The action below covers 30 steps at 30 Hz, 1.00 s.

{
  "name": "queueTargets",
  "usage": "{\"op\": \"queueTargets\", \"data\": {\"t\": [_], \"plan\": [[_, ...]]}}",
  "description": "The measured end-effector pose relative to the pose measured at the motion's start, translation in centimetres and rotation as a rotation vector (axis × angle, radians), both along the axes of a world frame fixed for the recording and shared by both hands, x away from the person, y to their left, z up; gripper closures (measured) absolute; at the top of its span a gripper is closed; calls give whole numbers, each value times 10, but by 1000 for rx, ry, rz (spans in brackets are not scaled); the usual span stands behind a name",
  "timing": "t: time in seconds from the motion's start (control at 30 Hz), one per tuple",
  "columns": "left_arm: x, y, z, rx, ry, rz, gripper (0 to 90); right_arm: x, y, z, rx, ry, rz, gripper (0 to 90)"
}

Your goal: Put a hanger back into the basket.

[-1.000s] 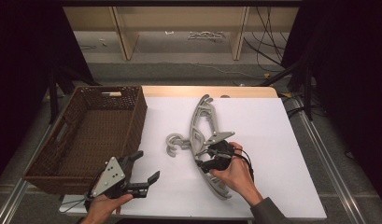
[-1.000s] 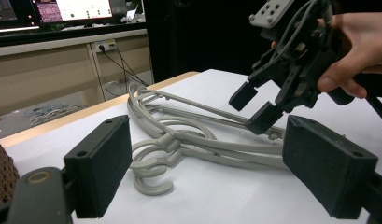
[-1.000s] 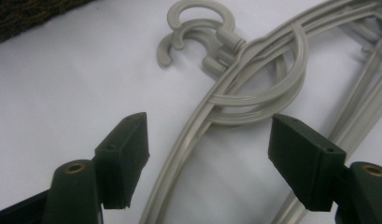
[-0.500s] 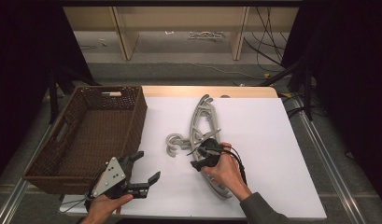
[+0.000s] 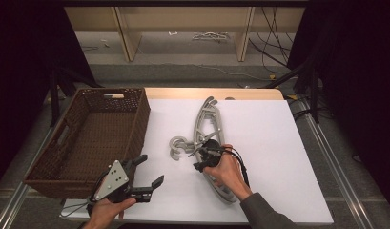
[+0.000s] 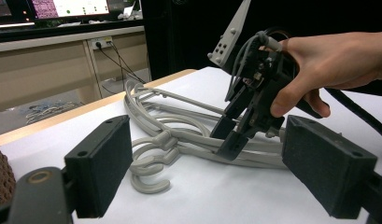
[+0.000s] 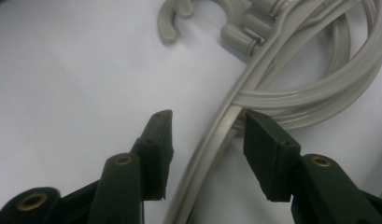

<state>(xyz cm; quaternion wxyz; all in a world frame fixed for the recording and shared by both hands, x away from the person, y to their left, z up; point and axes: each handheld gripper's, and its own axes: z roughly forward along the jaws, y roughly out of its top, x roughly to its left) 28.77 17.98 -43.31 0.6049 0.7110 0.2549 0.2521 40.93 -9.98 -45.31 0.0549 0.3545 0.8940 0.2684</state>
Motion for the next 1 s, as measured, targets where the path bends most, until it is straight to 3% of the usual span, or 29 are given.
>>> {"op": "queueTargets", "data": {"t": [0.37, 0.6, 0.83, 1.0], "plan": [[-1, -1, 0, 0, 5, -5, 163, 3, 3, 1, -37, -1, -8, 685], [0, -1, 1, -9, 3, -1, 163, -1, -1, 11, -20, 0, 8, 767], [0, 1, 1, -2, -2, 1, 164, -7, -9, 18, -41, 0, 84, 812], [1, 1, 1, -5, -7, -4, 164, -13, -13, 22, -97, -9, 127, 813]]}}
